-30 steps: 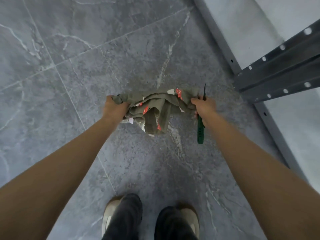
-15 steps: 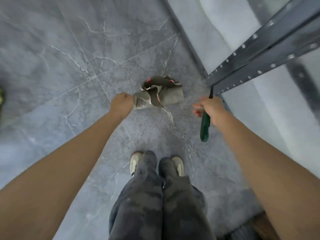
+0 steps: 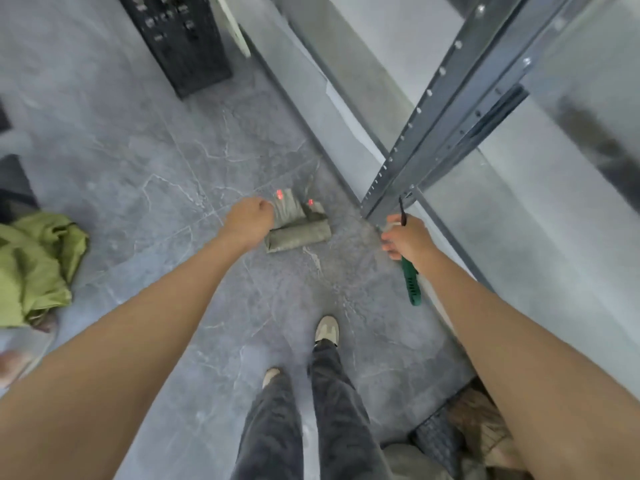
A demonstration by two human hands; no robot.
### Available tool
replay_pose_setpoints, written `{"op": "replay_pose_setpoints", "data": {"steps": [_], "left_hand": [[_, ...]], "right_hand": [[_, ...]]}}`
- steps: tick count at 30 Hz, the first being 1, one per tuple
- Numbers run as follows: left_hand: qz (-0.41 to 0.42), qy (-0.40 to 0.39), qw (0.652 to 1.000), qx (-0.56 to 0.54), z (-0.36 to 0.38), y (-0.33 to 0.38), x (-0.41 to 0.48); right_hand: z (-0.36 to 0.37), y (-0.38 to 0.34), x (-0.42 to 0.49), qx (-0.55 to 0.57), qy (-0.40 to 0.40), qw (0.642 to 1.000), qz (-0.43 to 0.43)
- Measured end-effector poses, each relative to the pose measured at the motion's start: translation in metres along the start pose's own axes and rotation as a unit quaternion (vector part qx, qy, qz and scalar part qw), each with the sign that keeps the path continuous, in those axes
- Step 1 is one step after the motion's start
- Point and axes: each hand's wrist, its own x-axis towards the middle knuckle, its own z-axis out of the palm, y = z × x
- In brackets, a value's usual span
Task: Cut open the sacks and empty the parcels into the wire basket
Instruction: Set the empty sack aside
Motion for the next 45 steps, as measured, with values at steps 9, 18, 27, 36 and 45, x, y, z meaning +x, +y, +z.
{"op": "replay_pose_setpoints", "data": {"steps": [9,18,27,36,45], "left_hand": [[0.080,-0.005,0.997,-0.013,-0.025,0.006,-0.104],[0.167,-0.026,0.985,-0.023,-0.031,0.036,-0.253],[0.279,-0.080,0.957,0.033,0.015,0.074,-0.379],[0.321,-0.121,0.936,0.074,0.111,0.074,-0.521],[0.323,-0.160,0.921,0.145,0.194,0.035,-0.596]], "right_hand": [[-0.038,0.034,-0.118,-0.114,0.079,0.980,-0.143],[-0.093,0.100,-0.274,-0.048,0.146,0.974,-0.169],[-0.168,0.210,-0.392,0.006,0.252,0.957,-0.145],[-0.229,0.378,-0.518,0.010,0.303,0.946,-0.116],[-0.243,0.521,-0.583,0.048,0.304,0.950,-0.055]]}}
